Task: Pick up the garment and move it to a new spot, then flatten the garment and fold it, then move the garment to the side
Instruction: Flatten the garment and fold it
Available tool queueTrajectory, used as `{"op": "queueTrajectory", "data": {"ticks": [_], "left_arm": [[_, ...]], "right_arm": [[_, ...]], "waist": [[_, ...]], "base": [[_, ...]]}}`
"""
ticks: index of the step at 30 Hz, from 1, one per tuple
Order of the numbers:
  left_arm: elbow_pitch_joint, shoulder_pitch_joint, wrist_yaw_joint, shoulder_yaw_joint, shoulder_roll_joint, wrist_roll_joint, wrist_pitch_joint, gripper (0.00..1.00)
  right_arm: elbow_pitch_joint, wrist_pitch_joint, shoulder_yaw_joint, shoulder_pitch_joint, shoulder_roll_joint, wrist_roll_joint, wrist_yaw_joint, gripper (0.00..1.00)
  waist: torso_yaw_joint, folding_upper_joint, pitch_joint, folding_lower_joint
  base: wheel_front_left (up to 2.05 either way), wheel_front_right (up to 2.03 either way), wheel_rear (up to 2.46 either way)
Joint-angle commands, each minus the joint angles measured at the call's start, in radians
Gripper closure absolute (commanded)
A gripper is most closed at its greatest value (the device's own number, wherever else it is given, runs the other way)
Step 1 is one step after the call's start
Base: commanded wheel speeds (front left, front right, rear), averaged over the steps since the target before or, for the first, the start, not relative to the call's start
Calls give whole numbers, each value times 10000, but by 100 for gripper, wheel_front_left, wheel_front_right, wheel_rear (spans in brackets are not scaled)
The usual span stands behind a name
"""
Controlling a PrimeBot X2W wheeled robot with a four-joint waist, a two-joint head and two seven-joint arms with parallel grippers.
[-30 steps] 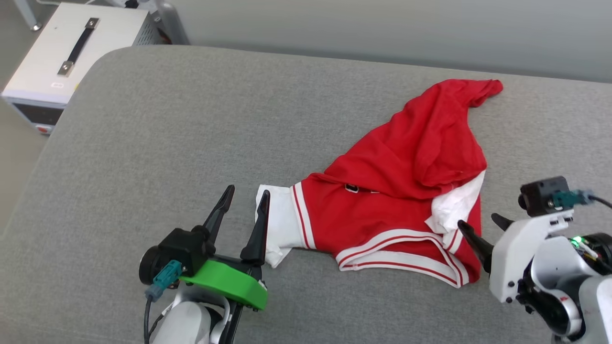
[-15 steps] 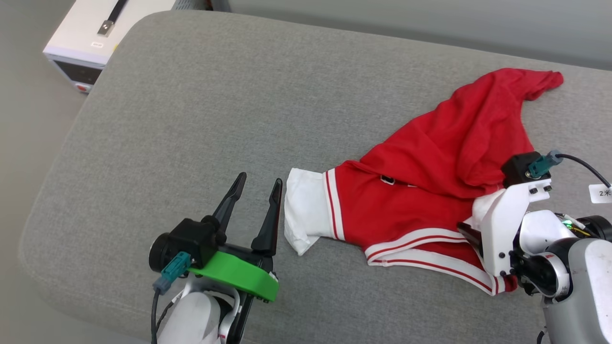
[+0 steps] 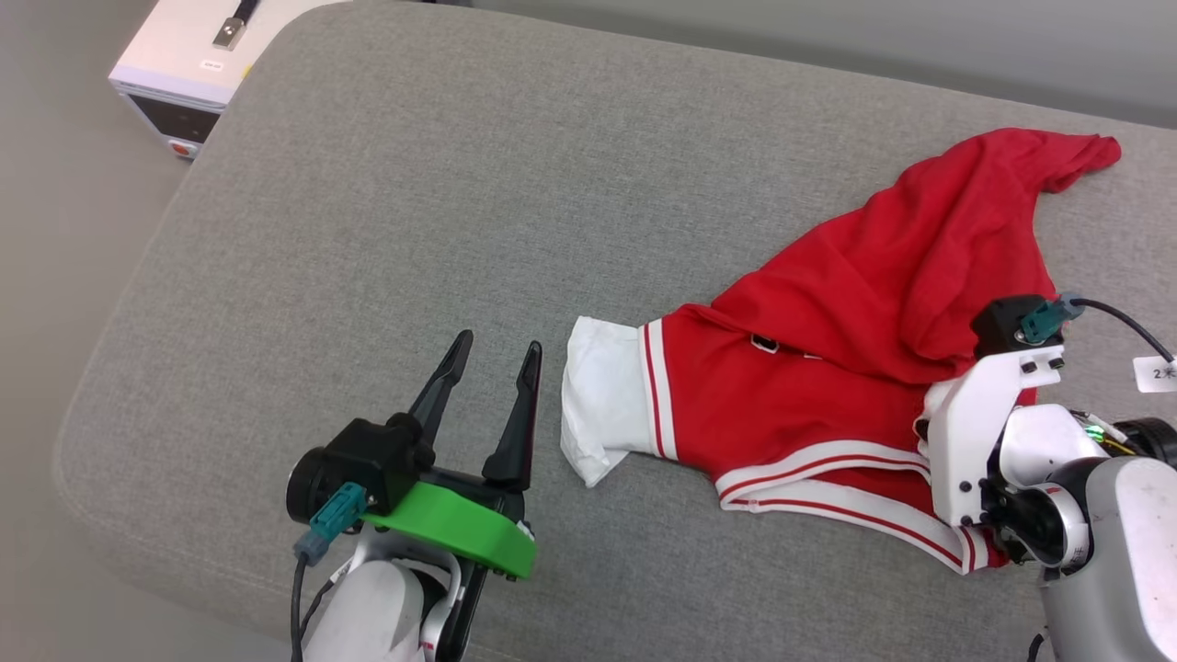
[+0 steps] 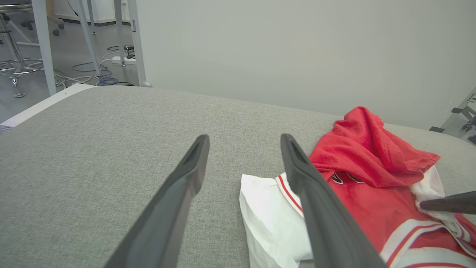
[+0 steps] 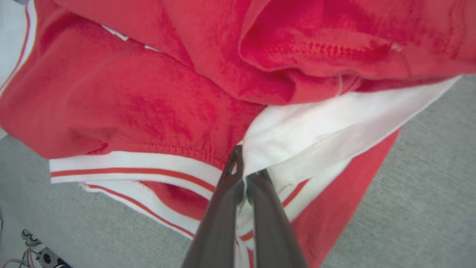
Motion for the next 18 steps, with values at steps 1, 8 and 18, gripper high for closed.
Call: {"op": "queueTrajectory", "data": {"ticks": [1, 8, 18], "left_arm": [[32, -72, -31, 33, -58, 43, -57, 0], [131, -20, -31, 118, -63, 66, -57, 0], [191, 156, -31, 202, 47, 101, -57, 0]], "right_arm": [[-94, -123, -41, 16, -18, 36, -6, 100], [-877, -334, -442, 465, -92, 323, -6, 100], [-2399, -567, -3171, 2015, 153, 358, -6, 100]], "waist": [[-115, 0, -90, 0], [-613, 0, -417, 0], [-1541, 0, -779, 0]], "base": [[0, 0, 0], [0, 0, 0], [0, 0, 0]]}}
